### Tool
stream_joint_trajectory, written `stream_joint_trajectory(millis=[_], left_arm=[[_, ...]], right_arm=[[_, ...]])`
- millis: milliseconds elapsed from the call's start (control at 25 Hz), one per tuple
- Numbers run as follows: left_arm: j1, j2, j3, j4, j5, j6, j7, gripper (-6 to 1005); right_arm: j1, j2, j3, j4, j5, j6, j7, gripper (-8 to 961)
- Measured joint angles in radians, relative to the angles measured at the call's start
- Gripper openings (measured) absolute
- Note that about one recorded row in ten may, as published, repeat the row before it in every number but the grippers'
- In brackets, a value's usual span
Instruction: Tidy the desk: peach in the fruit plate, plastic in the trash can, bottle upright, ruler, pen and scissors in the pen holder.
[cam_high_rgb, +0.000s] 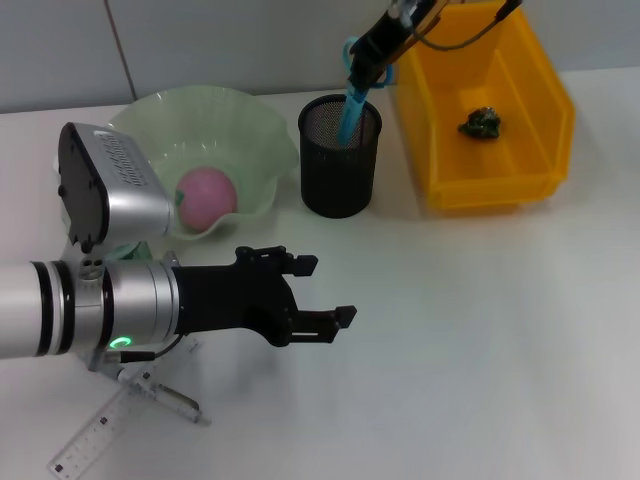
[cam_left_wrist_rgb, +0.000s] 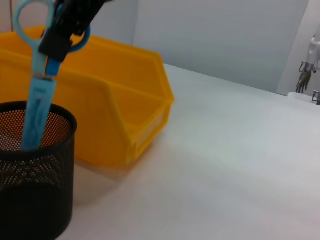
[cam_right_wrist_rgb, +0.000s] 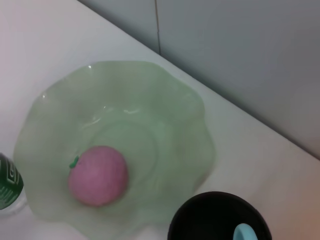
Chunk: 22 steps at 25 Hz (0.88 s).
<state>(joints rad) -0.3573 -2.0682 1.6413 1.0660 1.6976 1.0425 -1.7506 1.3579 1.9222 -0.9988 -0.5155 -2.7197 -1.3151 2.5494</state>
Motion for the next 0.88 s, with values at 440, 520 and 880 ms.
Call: stream_joint_trajectory(millis=[440, 520, 880], left_arm=[[0.0, 0.002, -0.002, 0.0, -0.004, 0.011, 0.0, 803], [0.0, 0.003, -0.002, 0.0, -0.004, 0.014, 0.0, 803], [0.0, 0.004, -0.051, -0.012, -0.003, 0.048, 0.011, 803]], right_arm=[[0.003, 0.016, -0.001, 0.014, -0.019, 0.016, 0.003, 103], [0.001, 0.02, -0.001, 0.013, -0.019, 0.017, 0.006, 125], [-0.019, 0.033, -0.001, -0.034, -0.016, 0.016, 0.007, 461]])
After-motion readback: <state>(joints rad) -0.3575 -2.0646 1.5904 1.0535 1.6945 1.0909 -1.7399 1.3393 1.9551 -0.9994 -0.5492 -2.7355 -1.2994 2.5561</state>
